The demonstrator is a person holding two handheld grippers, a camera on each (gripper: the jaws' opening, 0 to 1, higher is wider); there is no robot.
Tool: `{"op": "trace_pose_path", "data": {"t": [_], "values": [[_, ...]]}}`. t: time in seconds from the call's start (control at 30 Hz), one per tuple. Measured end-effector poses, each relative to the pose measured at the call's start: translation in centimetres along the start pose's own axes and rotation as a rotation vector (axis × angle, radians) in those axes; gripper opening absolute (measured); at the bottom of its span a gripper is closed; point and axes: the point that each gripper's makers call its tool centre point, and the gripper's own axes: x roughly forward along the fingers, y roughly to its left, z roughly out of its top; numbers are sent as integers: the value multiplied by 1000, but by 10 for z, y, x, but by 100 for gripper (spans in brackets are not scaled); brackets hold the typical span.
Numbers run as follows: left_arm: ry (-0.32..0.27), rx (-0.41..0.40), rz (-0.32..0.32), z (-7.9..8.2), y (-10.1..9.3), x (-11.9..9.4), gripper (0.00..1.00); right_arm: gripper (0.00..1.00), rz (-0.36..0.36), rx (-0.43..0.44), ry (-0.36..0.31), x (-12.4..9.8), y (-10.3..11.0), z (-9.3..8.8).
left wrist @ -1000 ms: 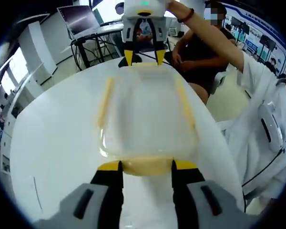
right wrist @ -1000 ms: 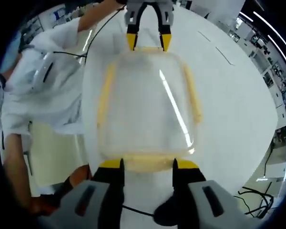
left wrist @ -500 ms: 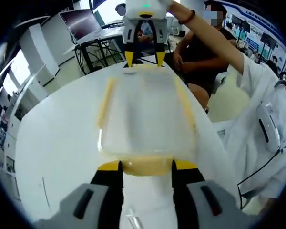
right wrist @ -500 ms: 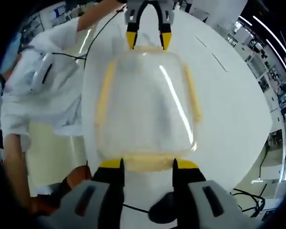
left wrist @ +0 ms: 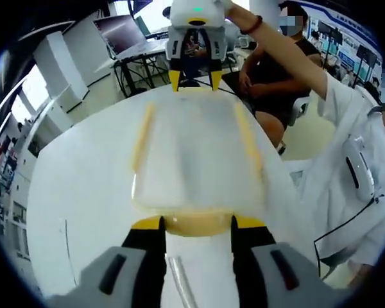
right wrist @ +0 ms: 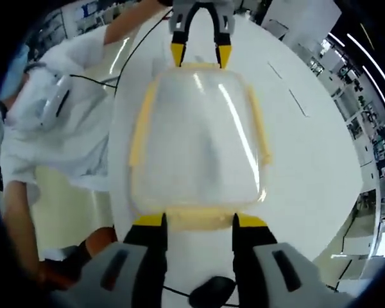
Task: Snap each plastic latch of the storage box into its locked position after aligning the lid with the box until every specified latch is closed and the lid sits flush.
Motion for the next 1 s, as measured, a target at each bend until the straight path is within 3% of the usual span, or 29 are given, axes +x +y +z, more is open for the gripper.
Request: {"op": "trace_pose_path", "data": {"t": [0.57,1.0], "values": [[1,-64,67,-45,-3,-43,38,37,3,-102,13,13,-17,63],[8,-114,96,-81,-10,-61,38,37,33,-159,7,31,-20,101]]}}
